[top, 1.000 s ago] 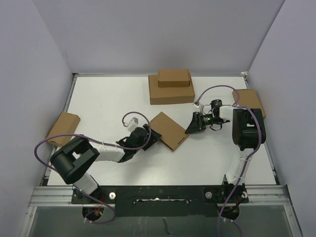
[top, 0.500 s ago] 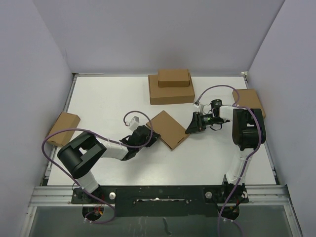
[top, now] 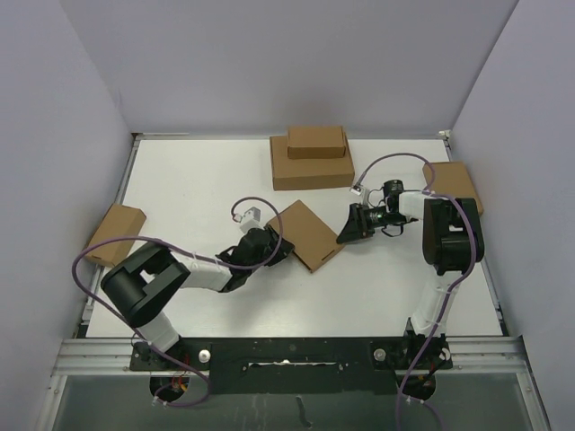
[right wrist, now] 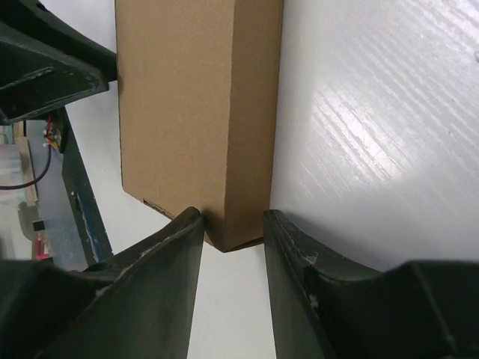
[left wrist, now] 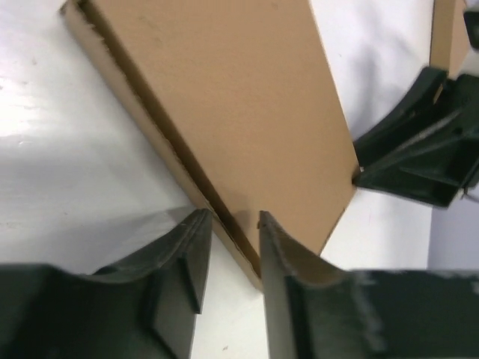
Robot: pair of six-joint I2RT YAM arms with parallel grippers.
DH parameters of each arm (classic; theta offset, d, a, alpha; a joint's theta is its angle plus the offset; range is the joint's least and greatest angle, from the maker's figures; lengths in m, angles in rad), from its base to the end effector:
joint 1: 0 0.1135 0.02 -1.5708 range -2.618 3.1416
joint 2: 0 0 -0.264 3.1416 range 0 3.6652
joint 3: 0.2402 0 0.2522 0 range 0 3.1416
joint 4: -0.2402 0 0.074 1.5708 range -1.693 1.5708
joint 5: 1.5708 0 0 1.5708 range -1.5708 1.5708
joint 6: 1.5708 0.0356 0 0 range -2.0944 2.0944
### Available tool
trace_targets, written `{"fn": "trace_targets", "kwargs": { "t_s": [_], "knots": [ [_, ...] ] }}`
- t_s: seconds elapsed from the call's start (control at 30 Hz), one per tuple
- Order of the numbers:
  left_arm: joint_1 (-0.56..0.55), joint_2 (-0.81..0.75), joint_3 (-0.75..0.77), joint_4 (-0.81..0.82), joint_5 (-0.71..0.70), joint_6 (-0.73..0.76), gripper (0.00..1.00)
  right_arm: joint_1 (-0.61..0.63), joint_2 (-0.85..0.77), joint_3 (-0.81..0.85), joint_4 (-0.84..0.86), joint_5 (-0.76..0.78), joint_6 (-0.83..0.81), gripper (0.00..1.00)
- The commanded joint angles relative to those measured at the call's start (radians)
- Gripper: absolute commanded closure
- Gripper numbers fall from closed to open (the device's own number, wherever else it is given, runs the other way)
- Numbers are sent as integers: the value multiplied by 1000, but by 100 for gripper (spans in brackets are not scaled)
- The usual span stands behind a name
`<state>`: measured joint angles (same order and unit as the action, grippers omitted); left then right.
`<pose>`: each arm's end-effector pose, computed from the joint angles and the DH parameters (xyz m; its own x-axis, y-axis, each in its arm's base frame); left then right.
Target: Fold the paper box
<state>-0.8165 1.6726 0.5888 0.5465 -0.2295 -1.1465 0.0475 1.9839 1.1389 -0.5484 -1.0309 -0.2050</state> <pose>0.2167 -0.2188 0.1321 -0.6691 -0.5839 -0.4598 -0.0823 0.6731 -0.7350 0.3479 0.0471 0.1210 -0.9269 -0.1488 -0.3446 -0.3721 0.4862 0.7907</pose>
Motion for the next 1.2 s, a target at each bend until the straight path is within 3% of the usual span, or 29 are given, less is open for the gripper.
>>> {"fn": "trace_targets", "kwargs": {
  "t_s": [0.0,0.27,0.37,0.5,0.6,0.7,0.87,1.17],
  "knots": [
    [-14,-158,-21,80,46,219,65,12,-108,18,2,28,-69,59],
    [-27,-437,-190,72,12,423,45,6,-266,28,-37,70,-193,49],
    [-27,-539,-249,43,-16,503,32,10,-355,5,0,86,-277,44],
    [-22,-645,-307,29,-18,564,4,43,-449,-44,107,86,-390,19],
    [10,-665,-387,152,48,517,2,66,-407,-1,151,45,-325,14],
    [74,-624,-400,172,129,428,2,107,-288,90,107,52,-208,18],
    [93,-490,-413,301,152,300,5,135,-121,211,58,116,-88,22],
    [138,-237,-379,485,231,170,15,132,58,289,7,114,-21,31]
  ]
}}
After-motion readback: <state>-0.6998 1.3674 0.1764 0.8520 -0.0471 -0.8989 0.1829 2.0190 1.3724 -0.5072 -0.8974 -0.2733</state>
